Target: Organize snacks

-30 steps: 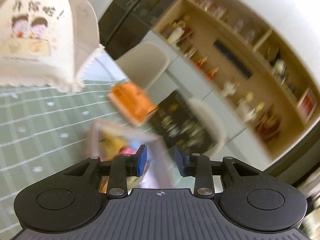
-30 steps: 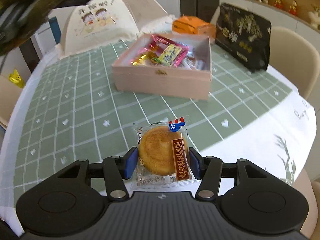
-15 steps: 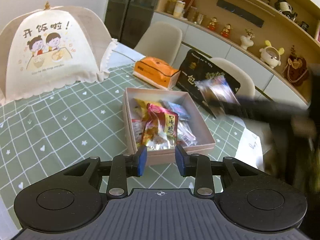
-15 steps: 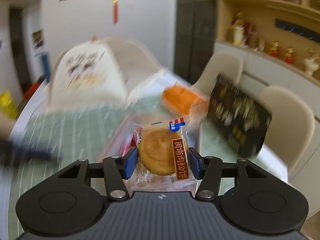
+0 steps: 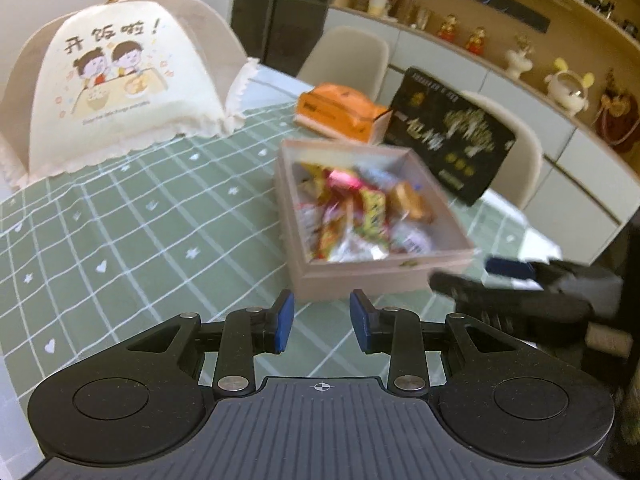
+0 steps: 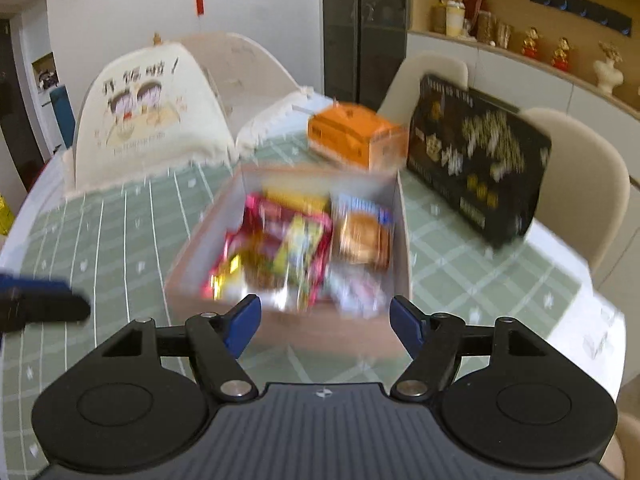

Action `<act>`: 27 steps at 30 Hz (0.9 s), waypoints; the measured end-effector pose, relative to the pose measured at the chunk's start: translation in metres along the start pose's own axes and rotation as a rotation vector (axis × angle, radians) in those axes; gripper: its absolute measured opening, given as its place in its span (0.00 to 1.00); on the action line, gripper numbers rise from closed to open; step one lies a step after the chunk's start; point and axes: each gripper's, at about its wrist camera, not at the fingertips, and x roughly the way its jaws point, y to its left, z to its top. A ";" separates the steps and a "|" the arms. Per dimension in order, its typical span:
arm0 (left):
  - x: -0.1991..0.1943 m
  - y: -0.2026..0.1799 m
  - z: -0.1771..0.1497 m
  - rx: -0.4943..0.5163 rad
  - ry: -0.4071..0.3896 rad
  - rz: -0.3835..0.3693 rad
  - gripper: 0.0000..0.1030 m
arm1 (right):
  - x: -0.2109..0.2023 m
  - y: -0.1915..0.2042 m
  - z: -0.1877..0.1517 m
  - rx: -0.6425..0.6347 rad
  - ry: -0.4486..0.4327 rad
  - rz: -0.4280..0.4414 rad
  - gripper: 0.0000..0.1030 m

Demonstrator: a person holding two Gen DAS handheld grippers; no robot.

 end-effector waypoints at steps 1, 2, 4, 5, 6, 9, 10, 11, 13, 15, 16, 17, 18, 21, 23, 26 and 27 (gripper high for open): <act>0.004 0.003 -0.008 0.000 -0.003 0.012 0.34 | 0.003 0.003 -0.012 0.008 0.011 -0.004 0.71; 0.009 0.007 -0.019 -0.006 -0.005 0.021 0.34 | 0.008 0.006 -0.024 0.012 0.027 -0.007 0.71; 0.019 0.014 -0.040 -0.029 -0.001 0.027 0.34 | 0.020 0.012 -0.046 0.023 0.073 -0.014 0.71; 0.025 0.017 -0.052 -0.042 0.004 0.029 0.34 | 0.026 0.013 -0.055 0.032 0.095 -0.012 0.71; 0.029 0.019 -0.062 -0.055 0.009 0.036 0.34 | 0.031 0.015 -0.063 0.042 0.115 -0.008 0.71; 0.040 0.021 -0.086 -0.095 0.011 0.042 0.34 | 0.032 0.021 -0.083 0.036 0.096 -0.033 0.72; 0.042 0.020 -0.091 -0.096 0.006 0.043 0.34 | 0.031 0.023 -0.086 0.023 0.095 -0.048 0.74; 0.043 0.016 -0.096 -0.079 -0.023 0.051 0.34 | 0.030 0.024 -0.088 0.017 0.088 -0.055 0.76; 0.045 0.007 -0.101 -0.025 -0.060 0.074 0.34 | 0.030 0.022 -0.093 0.038 0.075 -0.072 0.84; 0.048 -0.001 -0.104 0.032 -0.091 0.091 0.34 | 0.029 0.016 -0.099 0.075 0.047 -0.091 0.89; 0.050 -0.005 -0.105 0.056 -0.104 0.100 0.34 | 0.030 0.015 -0.101 0.080 0.029 -0.106 0.94; 0.051 -0.010 -0.107 0.076 -0.116 0.111 0.34 | 0.030 0.013 -0.104 0.089 0.017 -0.112 0.97; 0.053 -0.014 -0.109 0.098 -0.131 0.124 0.34 | 0.031 0.012 -0.106 0.095 0.010 -0.117 0.98; 0.058 -0.023 -0.111 0.137 -0.162 0.142 0.34 | 0.031 0.013 -0.106 0.098 -0.004 -0.135 1.00; 0.061 -0.023 -0.108 0.123 -0.161 0.131 0.35 | 0.030 0.013 -0.108 0.092 -0.019 -0.132 1.00; 0.065 -0.023 -0.106 0.108 -0.166 0.121 0.35 | 0.028 0.011 -0.111 0.087 -0.035 -0.122 1.00; 0.065 -0.023 -0.106 0.106 -0.169 0.122 0.35 | 0.028 0.012 -0.113 0.082 -0.048 -0.119 1.00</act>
